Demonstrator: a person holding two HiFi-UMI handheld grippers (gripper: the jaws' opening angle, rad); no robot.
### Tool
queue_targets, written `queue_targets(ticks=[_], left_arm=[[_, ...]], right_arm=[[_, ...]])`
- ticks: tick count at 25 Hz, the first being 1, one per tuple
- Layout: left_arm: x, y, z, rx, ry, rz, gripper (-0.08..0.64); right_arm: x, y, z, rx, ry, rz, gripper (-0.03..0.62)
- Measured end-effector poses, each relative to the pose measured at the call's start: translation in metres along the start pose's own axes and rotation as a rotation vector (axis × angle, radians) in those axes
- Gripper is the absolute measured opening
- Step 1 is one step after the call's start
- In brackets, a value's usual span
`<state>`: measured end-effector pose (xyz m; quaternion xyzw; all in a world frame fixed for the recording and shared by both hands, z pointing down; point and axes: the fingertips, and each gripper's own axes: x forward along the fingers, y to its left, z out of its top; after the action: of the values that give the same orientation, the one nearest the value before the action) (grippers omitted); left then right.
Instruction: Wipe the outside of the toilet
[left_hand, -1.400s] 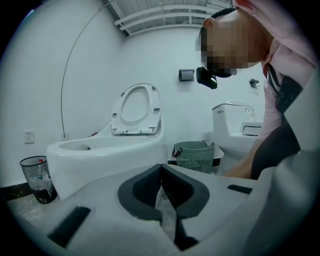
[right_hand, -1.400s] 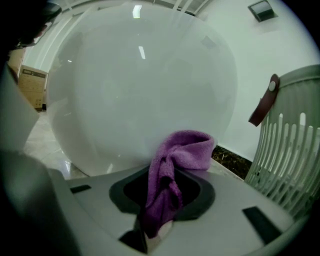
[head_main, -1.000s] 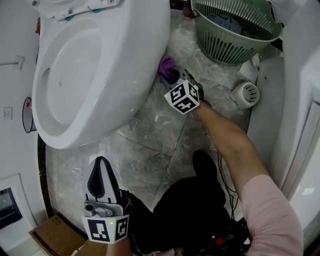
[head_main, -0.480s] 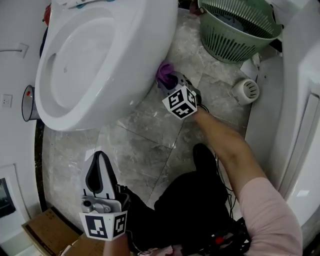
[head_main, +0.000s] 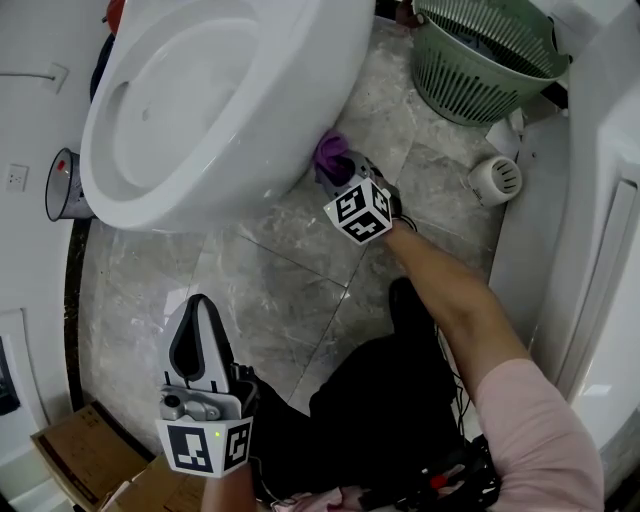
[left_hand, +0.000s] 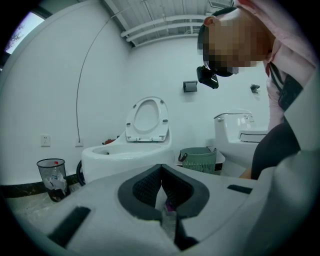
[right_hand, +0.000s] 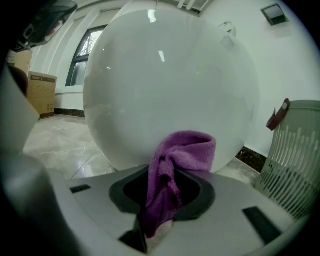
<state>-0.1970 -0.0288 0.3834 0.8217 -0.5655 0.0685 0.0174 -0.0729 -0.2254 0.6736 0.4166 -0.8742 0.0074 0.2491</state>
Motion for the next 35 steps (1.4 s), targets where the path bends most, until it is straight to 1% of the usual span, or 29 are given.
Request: queue_targets(ticks=[3,7,12,14,17,19,24,28,30,34,35], left_arm=[[-0.009,0.003,0.002,-0.006,-0.013,0.007,0.008],[-0.021,0.009,0.002,-0.005,-0.019,0.025,0.008],[-0.031,0.017,0.001,-0.01,-0.021,0.044,0.008],[-0.034,0.018,0.002,-0.012,-0.028,0.045,0.008],[-0.04,0.018,0.007,-0.013,-0.045,0.049,0.008],[-0.045,0.02,0.009,-0.013,-0.056,0.052,0.008],[-0.062,0.027,0.004,-0.027,-0.058,0.075,0.008],[-0.071,0.029,0.007,-0.033,-0.076,0.078,0.008],[-0.075,0.031,0.009,-0.035,-0.088,0.087,0.008],[-0.082,0.03,0.022,-0.039,-0.118,0.117,0.008],[-0.083,0.03,0.028,-0.04,-0.124,0.116,0.008]], right_arm=[[0.0,0.016,0.0,-0.013,0.011,0.031,0.103],[-0.003,0.034,0.0,0.003,0.022,0.056,0.103],[-0.006,0.053,0.006,-0.009,0.024,0.092,0.103],[-0.007,0.065,0.008,-0.021,0.022,0.121,0.103],[-0.009,0.095,0.012,-0.03,0.028,0.184,0.103],[-0.011,0.102,0.016,-0.018,0.03,0.194,0.103],[-0.022,0.117,0.032,-0.053,0.016,0.241,0.101],[-0.034,0.135,0.055,-0.042,-0.022,0.276,0.103],[-0.043,0.154,0.075,-0.047,-0.068,0.34,0.103],[-0.083,0.195,0.136,-0.04,-0.236,0.57,0.106],[-0.098,0.2,0.155,-0.039,-0.282,0.61,0.106]])
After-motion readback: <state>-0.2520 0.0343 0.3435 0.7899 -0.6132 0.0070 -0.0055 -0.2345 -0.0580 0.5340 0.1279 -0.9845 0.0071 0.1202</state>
